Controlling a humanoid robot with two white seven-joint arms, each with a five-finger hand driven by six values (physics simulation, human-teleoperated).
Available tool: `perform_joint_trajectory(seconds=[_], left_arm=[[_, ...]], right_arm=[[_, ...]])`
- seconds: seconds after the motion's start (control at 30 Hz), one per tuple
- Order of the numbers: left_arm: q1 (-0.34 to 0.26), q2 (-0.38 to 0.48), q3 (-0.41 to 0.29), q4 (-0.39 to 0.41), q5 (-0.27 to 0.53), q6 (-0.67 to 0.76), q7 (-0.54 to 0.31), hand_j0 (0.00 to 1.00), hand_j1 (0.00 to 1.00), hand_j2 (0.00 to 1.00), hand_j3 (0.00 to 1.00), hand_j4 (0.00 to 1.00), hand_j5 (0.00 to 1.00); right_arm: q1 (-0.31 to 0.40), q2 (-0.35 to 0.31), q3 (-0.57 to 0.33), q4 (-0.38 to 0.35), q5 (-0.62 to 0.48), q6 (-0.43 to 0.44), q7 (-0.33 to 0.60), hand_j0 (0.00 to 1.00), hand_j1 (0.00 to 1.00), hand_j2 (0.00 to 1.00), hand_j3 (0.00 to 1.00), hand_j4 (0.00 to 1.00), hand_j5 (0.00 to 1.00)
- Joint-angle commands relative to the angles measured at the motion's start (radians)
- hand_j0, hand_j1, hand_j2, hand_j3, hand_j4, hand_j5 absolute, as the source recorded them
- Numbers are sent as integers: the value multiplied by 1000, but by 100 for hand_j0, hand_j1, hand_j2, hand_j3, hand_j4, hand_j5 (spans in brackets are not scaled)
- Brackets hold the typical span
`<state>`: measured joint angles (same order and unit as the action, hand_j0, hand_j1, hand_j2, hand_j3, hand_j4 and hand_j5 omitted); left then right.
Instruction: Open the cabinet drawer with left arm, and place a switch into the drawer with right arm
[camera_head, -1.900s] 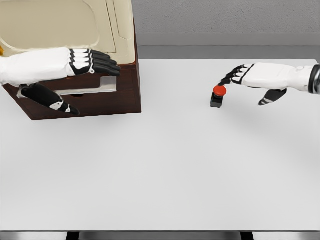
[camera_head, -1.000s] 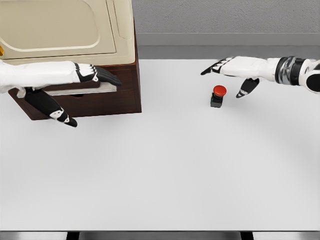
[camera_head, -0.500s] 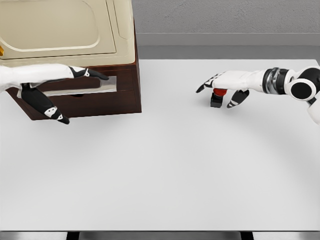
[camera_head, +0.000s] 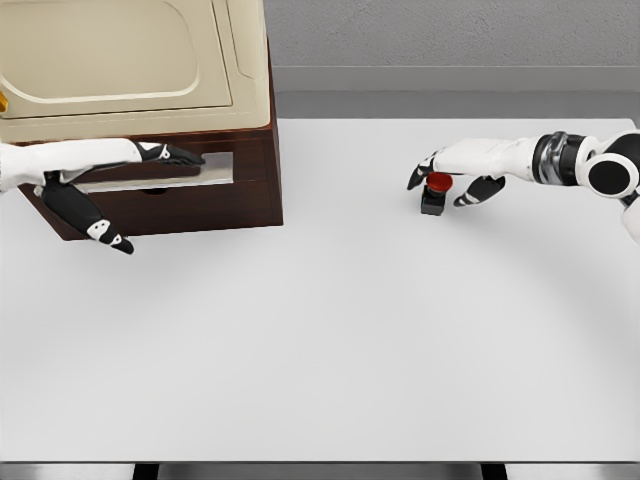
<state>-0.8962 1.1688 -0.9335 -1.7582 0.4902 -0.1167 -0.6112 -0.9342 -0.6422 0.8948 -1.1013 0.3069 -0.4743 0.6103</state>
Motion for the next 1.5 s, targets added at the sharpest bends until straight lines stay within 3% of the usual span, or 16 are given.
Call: perform_joint_trajectory(seconds=[0.0, 0.1, 0.53, 0.6, 0.8, 0.93, 1.27, 1.47], left_arm=[[6, 0, 38, 2, 14, 14, 0, 100, 100, 100, 100, 100, 100], [77, 3, 110, 8, 16, 34, 0, 100, 100, 100, 100, 100, 100], [94, -26, 111, 14, 10, 48, 0, 100, 100, 100, 100, 100, 100], [92, -24, 111, 19, 5, 48, 0, 100, 100, 100, 100, 100, 100], [91, -26, 113, 37, 5, 48, 0, 100, 100, 100, 100, 100, 100], [94, -28, 113, 31, 7, 48, 0, 100, 100, 100, 100, 100, 100], [109, -32, 113, 31, 7, 49, 0, 100, 100, 100, 100, 100, 100], [120, -32, 113, 36, 5, 49, 0, 100, 100, 100, 100, 100, 100]], right_arm=[[0, -1, -1, 0, -3, 0, 1, 67, 67, 67, 67, 67, 67], [0, 1, 1, -2, -3, 0, 1, 65, 65, 65, 65, 65, 65], [-2, 4, 3, -2, -3, 0, 1, 53, 53, 53, 53, 53, 53], [-2, 4, 3, -2, -3, 2, 1, 55, 55, 55, 55, 55, 55], [-2, 4, 3, -2, -3, 6, 1, 74, 74, 74, 74, 74, 74], [-2, 6, 3, -2, -5, 9, 1, 80, 80, 80, 80, 80, 80], [-3, 12, 3, 4, -3, 20, 1, 84, 84, 84, 84, 84, 84], [-9, 38, 6, 58, 4, 20, 1, 83, 83, 83, 83, 83, 83]])
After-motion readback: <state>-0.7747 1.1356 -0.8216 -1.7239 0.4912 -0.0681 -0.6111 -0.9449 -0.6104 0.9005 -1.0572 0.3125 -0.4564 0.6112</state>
